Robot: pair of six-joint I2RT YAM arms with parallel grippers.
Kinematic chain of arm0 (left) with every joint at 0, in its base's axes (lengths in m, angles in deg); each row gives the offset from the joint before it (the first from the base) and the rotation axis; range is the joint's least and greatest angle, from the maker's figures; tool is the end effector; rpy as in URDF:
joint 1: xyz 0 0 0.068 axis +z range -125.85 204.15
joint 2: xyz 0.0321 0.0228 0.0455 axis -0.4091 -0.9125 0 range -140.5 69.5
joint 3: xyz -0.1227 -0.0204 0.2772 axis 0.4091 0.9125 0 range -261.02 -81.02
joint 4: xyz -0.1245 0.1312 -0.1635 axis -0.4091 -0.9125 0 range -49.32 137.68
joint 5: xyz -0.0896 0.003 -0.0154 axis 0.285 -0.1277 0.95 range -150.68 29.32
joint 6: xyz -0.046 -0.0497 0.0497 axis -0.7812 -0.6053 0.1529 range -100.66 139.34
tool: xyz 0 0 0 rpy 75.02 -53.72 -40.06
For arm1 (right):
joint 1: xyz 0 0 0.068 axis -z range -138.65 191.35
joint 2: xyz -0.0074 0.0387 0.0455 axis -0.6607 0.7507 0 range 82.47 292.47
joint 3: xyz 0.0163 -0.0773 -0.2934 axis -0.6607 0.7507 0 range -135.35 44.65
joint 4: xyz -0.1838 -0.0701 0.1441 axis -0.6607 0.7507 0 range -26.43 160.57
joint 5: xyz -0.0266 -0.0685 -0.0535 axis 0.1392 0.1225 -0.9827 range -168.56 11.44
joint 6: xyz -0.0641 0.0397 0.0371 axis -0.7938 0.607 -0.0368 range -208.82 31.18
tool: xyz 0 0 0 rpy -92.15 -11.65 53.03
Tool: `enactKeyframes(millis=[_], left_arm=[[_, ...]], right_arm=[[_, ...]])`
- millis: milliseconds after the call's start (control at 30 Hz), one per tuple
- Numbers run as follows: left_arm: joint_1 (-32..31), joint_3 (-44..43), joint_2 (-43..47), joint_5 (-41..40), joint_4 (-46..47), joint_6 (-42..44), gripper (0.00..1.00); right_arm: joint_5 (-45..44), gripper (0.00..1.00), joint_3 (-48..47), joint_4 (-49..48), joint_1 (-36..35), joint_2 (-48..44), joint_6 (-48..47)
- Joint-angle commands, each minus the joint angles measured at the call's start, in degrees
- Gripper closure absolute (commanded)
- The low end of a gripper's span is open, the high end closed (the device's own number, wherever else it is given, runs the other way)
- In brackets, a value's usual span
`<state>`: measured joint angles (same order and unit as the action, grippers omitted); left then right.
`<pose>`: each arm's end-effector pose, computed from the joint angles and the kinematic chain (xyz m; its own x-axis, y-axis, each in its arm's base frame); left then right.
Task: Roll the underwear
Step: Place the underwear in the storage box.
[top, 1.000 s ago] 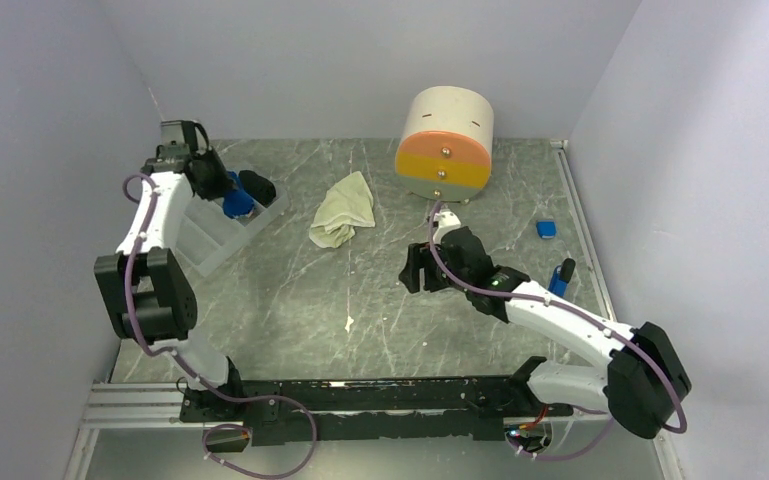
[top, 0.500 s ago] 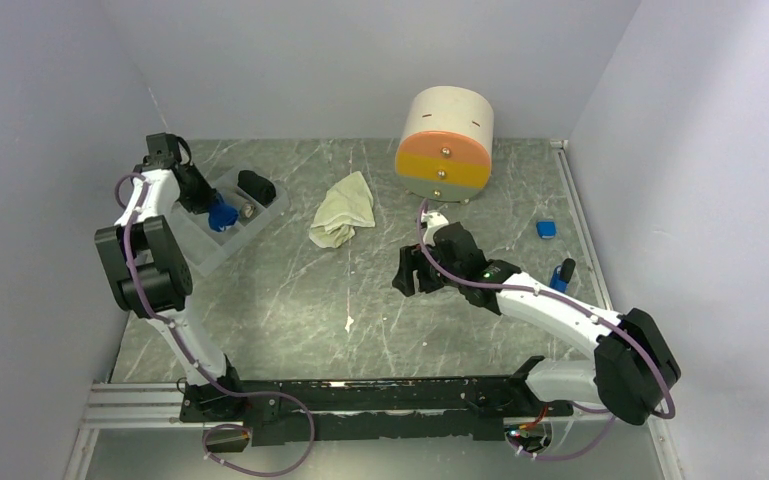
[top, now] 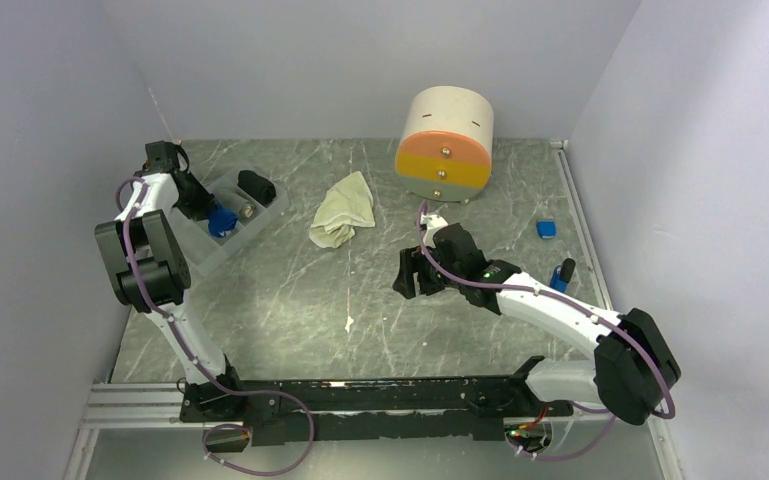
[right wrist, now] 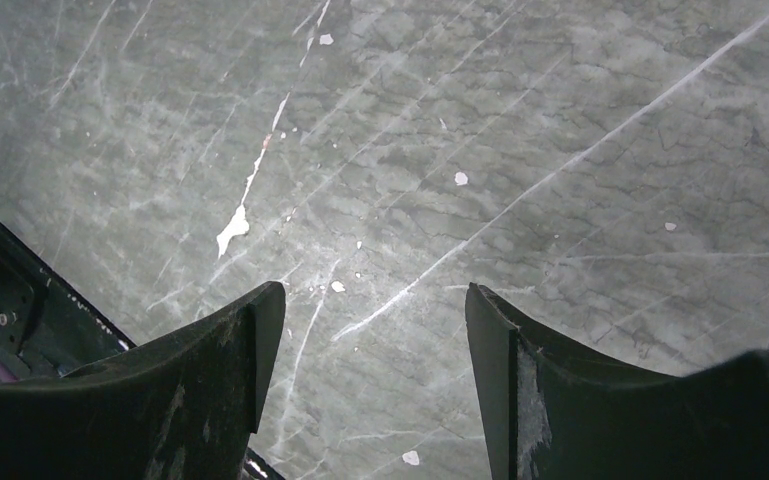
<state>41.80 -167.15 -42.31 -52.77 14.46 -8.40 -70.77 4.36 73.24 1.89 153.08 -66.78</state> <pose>0.4182 0.1225 0.2186 -0.6138 -0.6792 -0.4024 -0.5857 0.7335 -0.3447 0.1942 0.1729 0.2358 -0.7263 -0.1163 -0.6774 -0.4718 0.8011 0.3682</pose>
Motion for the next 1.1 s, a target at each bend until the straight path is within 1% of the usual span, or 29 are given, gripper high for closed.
enactKeyframes(millis=[0,100,233,300,367,467,600,800,933,1033,1067], left_arm=[[-0.1,1.1,-0.6,-1.1,1.7,-0.4,0.95],[-0.1,-0.8,-2.4,-1.6,-0.2,0.8,0.94],[-0.1,-0.2,-3.1,-3.0,-0.3,1.8,0.91],[-0.1,-0.1,-3.8,-3.1,-0.6,2.5,0.87],[-0.1,-0.4,-4.7,-2.9,-0.8,3.0,0.78],[-0.1,-0.9,-4.8,-2.8,-1.2,3.5,0.57],[-0.1,-1.5,-2.6,-3.6,-1.7,2.9,0.41],[0.0,-3.8,-0.6,-4.3,-4.0,2.5,0.39],[0.0,-3.6,1.6,-3.5,-3.2,1.7,0.34],[0.0,-5.0,2.8,-2.8,-3.9,1.5,0.33],[0.0,-5.5,3.4,-2.6,-4.1,1.5,0.31]], right_arm=[[-0.6,0.30,-1.5,-0.4,0.3,-0.5,0.4],[-0.6,0.30,-1.5,-0.3,0.3,-0.7,0.5],[-0.8,0.30,-1.2,-0.3,0.3,-0.6,0.5],[-0.7,0.29,-1.2,-0.1,0.3,-0.3,0.5],[-0.4,0.29,-1.2,0.0,0.3,-0.1,0.5],[0.1,0.29,-1.3,-0.2,0.3,0.1,0.5],[-0.3,0.29,-1.6,0.0,0.3,0.0,0.3],[-1.1,0.29,-1.3,-0.1,0.3,-0.6,0.3],[-0.9,0.29,-1.2,-0.4,0.3,-0.8,0.1],[-0.9,0.29,-1.8,0.1,0.2,-0.3,-0.3],[-1.0,0.29,-1.9,0.1,0.3,-0.2,-0.3]])
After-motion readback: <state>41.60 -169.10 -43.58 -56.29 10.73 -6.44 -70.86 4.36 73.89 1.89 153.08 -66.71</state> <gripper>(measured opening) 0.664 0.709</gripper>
